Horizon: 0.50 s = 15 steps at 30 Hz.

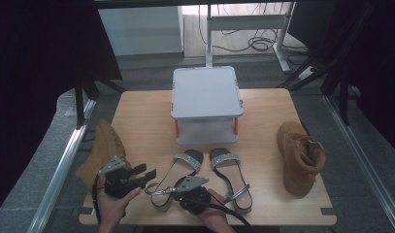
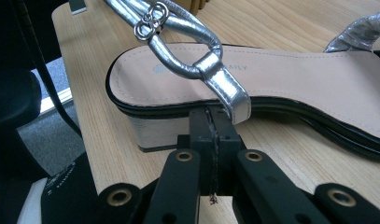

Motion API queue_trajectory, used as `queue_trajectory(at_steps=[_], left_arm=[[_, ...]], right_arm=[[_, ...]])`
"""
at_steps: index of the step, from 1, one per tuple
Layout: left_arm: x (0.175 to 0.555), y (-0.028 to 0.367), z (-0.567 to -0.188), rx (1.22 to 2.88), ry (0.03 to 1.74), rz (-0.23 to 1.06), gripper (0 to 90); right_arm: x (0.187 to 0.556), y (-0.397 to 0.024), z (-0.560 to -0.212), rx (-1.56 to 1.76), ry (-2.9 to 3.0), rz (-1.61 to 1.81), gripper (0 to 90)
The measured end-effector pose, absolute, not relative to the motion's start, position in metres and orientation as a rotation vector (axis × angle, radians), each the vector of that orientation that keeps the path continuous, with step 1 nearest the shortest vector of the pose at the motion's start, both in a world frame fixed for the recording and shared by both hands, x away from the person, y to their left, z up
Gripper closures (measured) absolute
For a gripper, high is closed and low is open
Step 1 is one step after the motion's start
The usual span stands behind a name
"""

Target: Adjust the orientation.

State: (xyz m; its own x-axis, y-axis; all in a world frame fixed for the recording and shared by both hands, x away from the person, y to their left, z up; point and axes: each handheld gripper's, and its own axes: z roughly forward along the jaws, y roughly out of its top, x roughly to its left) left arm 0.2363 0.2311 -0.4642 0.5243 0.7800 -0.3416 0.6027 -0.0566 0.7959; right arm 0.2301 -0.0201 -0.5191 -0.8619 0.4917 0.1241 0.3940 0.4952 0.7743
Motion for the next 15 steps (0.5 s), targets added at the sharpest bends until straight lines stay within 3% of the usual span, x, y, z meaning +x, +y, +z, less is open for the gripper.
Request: queue_trajectory(at_steps=[15], left_arm=[[0.2368, 0.2306, -0.4650, 1.753, 1.163, 0.218, 43.0]], right_arm=[[0.2278, -0.0209, -0.5156, 0.763, 2.636, 1.302, 89.7]])
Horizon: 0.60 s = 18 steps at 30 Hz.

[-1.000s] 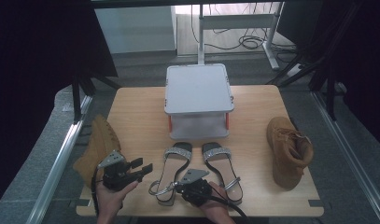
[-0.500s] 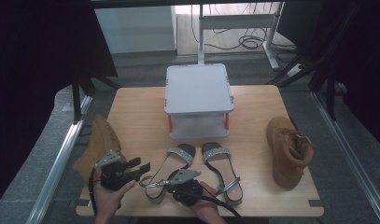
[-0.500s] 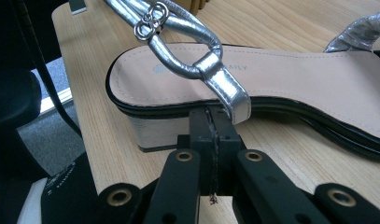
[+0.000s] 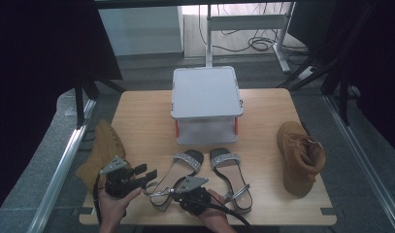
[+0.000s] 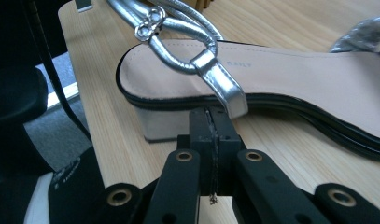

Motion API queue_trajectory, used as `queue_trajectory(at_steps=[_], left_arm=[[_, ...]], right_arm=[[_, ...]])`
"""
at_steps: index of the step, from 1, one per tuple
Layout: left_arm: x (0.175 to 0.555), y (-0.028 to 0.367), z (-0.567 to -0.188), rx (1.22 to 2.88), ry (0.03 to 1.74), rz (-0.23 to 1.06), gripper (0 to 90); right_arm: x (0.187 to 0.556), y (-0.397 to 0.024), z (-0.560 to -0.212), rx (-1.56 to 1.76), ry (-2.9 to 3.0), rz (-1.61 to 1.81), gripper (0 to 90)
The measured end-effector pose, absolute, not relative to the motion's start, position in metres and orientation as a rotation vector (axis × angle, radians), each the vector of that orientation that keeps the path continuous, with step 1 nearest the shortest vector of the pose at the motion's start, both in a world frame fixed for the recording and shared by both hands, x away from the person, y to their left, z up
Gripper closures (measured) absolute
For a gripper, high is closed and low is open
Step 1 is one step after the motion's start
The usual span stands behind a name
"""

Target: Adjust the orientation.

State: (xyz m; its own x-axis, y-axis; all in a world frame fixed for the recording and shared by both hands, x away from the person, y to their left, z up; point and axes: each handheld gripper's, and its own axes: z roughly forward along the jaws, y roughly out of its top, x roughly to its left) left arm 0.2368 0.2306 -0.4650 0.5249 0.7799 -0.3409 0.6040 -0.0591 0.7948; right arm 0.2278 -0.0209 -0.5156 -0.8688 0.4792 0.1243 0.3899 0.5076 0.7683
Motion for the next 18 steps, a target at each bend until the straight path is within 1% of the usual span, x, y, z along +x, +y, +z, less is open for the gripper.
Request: queue_trajectory(at_steps=[3, 8, 13, 18], left_arm=[[0.236, 0.232, -0.463, 1.747, 1.162, 0.223, 43.0], [0.236, 0.231, -0.464, 1.751, 1.168, 0.225, 43.0], [0.238, 0.228, -0.467, 1.761, 1.173, 0.224, 43.0], [0.236, 0.228, -0.466, 1.763, 1.167, 0.231, 43.1]], right_arm=[[0.223, -0.031, -0.508, 0.760, 2.601, 1.285, 89.7], [0.217, -0.065, -0.494, 0.816, 2.518, 1.297, 89.7], [0.216, -0.092, -0.490, 0.882, 2.461, 1.308, 89.7], [0.215, -0.109, -0.484, 0.919, 2.417, 1.325, 89.7]])
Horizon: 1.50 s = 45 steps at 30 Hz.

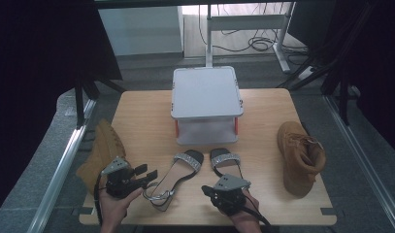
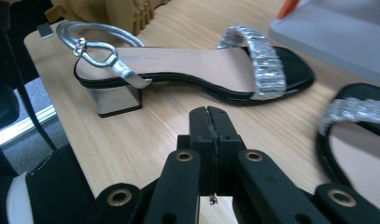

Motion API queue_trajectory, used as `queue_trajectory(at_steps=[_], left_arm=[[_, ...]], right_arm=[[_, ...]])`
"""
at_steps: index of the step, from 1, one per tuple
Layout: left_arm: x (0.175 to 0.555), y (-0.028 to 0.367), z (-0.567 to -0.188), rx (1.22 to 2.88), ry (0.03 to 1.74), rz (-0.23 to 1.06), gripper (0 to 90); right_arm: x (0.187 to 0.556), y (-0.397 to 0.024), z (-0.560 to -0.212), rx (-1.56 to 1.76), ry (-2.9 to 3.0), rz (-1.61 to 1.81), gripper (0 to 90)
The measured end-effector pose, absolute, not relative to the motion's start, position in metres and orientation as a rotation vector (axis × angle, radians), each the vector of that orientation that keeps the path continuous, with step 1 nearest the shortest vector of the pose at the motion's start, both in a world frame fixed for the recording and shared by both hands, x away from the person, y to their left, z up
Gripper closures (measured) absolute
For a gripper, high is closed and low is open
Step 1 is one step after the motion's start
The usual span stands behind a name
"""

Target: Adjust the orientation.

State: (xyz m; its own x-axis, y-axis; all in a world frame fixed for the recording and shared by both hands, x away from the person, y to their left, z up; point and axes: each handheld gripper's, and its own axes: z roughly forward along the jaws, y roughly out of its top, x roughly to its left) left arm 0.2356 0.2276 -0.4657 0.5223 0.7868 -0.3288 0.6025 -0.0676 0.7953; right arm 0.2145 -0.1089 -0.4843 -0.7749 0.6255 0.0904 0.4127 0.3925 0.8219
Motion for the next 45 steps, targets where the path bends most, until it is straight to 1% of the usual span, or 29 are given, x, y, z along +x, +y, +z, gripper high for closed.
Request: queue_trajectory(at_steps=[4, 11, 16, 30, 38, 45], left_arm=[[0.232, 0.229, -0.465, 1.733, 1.167, 0.231, 43.8], [0.233, 0.225, -0.465, 1.753, 1.152, 0.229, 43.6], [0.235, 0.225, -0.467, 1.759, 1.159, 0.225, 43.5], [0.235, 0.224, -0.469, 1.769, 1.159, 0.216, 43.3], [0.234, 0.221, -0.468, 1.758, 1.142, 0.221, 44.1], [0.234, 0.221, -0.468, 1.760, 1.144, 0.218, 43.9]], right_arm=[[0.211, -0.122, -0.481, 0.953, 2.380, 1.320, 89.7], [0.207, -0.149, -0.476, 1.019, 2.325, 1.317, 89.7], [0.204, -0.162, -0.479, 1.056, 2.306, 1.324, 89.7], [0.189, -0.177, -0.484, 1.089, 2.303, 1.298, 89.7], [0.181, -0.192, -0.480, 1.104, 2.276, 1.301, 89.7], [0.175, -0.188, -0.487, 1.072, 2.335, 1.266, 89.7]])
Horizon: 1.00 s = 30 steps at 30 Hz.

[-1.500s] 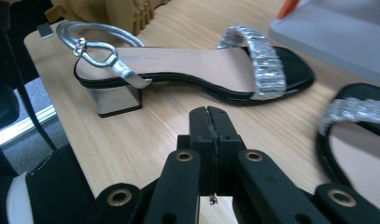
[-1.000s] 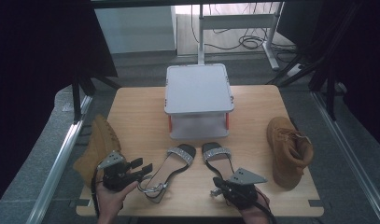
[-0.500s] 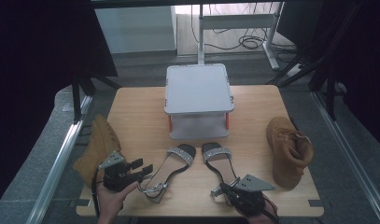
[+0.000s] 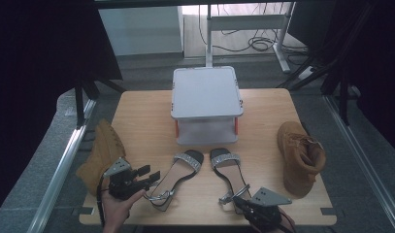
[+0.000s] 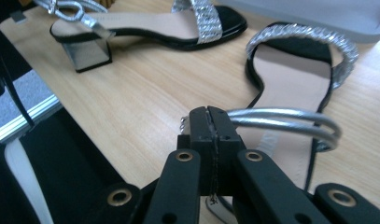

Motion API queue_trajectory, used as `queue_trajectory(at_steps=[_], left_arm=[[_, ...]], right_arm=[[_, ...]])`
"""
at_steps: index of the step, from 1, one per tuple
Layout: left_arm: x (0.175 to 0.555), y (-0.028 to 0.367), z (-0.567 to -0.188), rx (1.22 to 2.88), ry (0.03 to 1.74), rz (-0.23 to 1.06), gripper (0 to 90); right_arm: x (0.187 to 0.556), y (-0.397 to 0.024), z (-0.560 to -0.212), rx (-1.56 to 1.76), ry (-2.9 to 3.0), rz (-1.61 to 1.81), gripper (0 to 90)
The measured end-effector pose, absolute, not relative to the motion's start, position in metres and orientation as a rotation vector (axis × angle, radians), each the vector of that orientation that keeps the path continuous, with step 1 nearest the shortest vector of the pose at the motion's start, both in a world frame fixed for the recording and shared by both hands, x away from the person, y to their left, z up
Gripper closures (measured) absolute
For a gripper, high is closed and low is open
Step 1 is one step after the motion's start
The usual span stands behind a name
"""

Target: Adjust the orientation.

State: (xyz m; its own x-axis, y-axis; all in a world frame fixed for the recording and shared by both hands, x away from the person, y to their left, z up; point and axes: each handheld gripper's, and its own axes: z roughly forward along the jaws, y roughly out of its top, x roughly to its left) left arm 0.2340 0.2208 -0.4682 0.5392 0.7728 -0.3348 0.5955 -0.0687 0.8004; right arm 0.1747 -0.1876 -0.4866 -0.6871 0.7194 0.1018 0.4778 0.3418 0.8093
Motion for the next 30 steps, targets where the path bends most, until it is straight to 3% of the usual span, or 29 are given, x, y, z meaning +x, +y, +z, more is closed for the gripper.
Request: queue_trajectory(at_steps=[30], left_arm=[[0.237, 0.217, -0.474, 1.779, 1.149, 0.203, 43.7]], right_arm=[[0.180, -0.178, -0.506, 1.087, 2.398, 1.214, 89.8]])
